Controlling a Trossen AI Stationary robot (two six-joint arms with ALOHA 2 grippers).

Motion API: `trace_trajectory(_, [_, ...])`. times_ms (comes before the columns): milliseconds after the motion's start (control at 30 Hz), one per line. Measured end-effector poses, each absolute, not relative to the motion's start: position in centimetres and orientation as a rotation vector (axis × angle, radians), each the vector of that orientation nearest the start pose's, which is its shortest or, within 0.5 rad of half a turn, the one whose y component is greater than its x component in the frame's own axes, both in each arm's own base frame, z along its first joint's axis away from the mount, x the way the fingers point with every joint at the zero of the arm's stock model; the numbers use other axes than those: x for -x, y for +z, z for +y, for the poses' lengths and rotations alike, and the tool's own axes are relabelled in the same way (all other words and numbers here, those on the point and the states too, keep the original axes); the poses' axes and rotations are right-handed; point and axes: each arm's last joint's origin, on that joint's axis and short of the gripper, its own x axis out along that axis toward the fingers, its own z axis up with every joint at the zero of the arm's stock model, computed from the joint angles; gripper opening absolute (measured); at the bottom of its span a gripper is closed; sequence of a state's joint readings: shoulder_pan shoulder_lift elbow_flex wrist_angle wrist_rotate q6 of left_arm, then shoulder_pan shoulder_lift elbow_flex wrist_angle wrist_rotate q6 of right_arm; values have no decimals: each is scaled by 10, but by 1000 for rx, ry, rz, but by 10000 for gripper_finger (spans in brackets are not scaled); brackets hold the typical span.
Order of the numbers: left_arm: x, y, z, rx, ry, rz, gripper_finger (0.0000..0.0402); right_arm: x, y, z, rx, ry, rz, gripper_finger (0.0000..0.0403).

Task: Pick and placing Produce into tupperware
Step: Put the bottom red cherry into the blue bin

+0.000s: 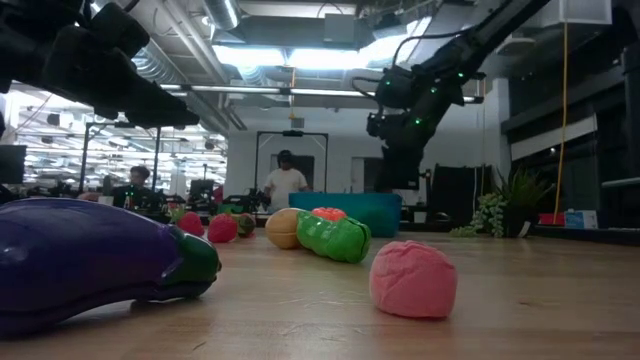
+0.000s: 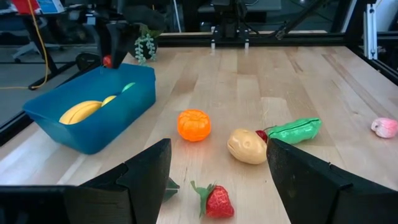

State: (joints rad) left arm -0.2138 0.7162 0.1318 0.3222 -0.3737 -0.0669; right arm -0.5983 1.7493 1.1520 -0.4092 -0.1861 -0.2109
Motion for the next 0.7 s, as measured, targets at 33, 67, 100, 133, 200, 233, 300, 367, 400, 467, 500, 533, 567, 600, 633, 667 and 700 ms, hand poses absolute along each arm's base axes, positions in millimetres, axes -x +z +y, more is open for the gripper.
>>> trace_trajectory(33, [-149, 167, -21, -9, 167, 245, 259, -298, 195, -197, -196, -270, 978, 113])
trace_trajectory(67, [-149, 167, -21, -9, 168, 245, 259, -301, 197, -199, -199, -269, 985, 113])
trace_trajectory(100, [-149, 167, -21, -10, 168, 246, 259, -304, 198, -201, -200, -268, 990, 113])
trace_trajectory(133, [-149, 167, -21, -9, 168, 245, 259, -306, 200, -203, -200, -272, 1001, 113])
trace_trajectory(200, [-149, 167, -21, -9, 167, 246, 259, -309, 199, -206, -202, -285, 1046, 113])
trace_trajectory(233, [-149, 167, -21, -9, 167, 245, 259, -312, 197, -207, -205, -289, 1065, 113])
trace_trajectory(300, [-149, 167, -21, -9, 167, 246, 259, -315, 192, -210, -218, -287, 1100, 113])
trace_trajectory(367, [-149, 167, -21, -9, 167, 245, 259, -319, 188, -213, -226, -284, 1120, 113])
trace_trajectory(400, [-149, 167, -21, -9, 167, 246, 259, -321, 185, -214, -227, -287, 1130, 113])
trace_trajectory(467, [-149, 167, -21, -9, 167, 245, 259, -322, 178, -216, -233, -288, 1155, 113])
trace_trajectory(500, [-149, 167, -21, -9, 167, 246, 259, -323, 176, -216, -234, -288, 1160, 113])
trace_trajectory(533, [-149, 167, -21, -9, 167, 246, 259, -324, 175, -216, -235, -288, 1162, 113])
trace_trajectory(567, [-149, 167, -21, -9, 167, 246, 259, -324, 174, -217, -235, -289, 1163, 113])
trace_trajectory(600, [-149, 167, -21, -9, 167, 246, 259, -324, 175, -217, -235, -291, 1162, 113])
trace_trajectory(633, [-149, 167, -21, -9, 167, 246, 259, -324, 175, -217, -235, -292, 1162, 113])
trace_trajectory(667, [-149, 167, -21, -9, 167, 245, 259, -323, 174, -217, -237, -292, 1165, 113])
trace_trajectory(700, [-149, 167, -21, -9, 167, 245, 259, -323, 174, -218, -239, -293, 1167, 113])
